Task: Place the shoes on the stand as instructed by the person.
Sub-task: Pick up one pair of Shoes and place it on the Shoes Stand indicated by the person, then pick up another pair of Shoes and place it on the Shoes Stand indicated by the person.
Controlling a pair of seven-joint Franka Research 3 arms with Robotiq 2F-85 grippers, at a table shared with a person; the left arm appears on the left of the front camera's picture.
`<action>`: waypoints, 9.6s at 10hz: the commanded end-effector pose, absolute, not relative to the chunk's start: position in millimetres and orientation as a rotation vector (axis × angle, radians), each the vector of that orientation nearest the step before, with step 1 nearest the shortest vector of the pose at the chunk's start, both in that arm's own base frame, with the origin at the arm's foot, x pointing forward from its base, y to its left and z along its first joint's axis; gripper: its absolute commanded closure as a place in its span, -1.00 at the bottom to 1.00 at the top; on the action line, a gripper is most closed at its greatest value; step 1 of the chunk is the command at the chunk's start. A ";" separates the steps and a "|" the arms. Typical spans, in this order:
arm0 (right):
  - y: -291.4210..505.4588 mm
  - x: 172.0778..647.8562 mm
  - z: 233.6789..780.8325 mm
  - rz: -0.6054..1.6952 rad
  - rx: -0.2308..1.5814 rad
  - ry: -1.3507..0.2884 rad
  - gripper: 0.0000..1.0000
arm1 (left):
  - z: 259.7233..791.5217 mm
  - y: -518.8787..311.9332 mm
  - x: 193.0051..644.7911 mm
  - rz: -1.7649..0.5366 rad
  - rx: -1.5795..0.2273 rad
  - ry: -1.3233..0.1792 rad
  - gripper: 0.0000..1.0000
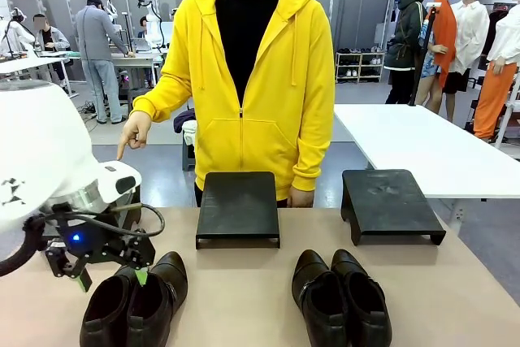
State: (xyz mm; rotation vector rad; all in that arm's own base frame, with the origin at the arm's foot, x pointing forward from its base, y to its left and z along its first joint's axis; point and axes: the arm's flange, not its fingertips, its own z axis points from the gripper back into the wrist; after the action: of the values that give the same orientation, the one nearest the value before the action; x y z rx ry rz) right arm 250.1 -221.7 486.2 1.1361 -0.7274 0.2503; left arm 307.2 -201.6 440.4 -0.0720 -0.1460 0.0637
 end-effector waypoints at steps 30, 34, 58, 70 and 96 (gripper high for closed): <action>-222.7 249.5 488.2 0.259 1.139 -0.742 -1.00 | 483.5 -121.9 304.9 0.020 -0.074 -0.263 1.00; -222.7 249.5 488.2 0.259 1.139 -0.742 -1.00 | 519.4 -89.6 322.0 0.008 -0.068 -0.343 1.00; -222.7 249.5 488.2 0.259 1.139 -0.742 -1.00 | 442.1 11.3 532.3 -0.030 -0.001 -0.643 0.86; -222.7 249.5 488.2 0.259 1.139 -0.742 -1.00 | 414.9 18.9 551.5 0.077 -0.008 -0.665 0.86; -222.7 249.5 488.2 0.259 1.139 -0.742 -1.00 | 420.5 19.7 546.1 0.061 -0.012 -0.635 -1.00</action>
State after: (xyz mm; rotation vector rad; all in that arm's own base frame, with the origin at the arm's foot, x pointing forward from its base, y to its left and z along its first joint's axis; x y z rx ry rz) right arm 249.8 -221.9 486.3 1.1335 -0.7267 0.2484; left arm 544.2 20.0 420.9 -0.0067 -0.6355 0.0549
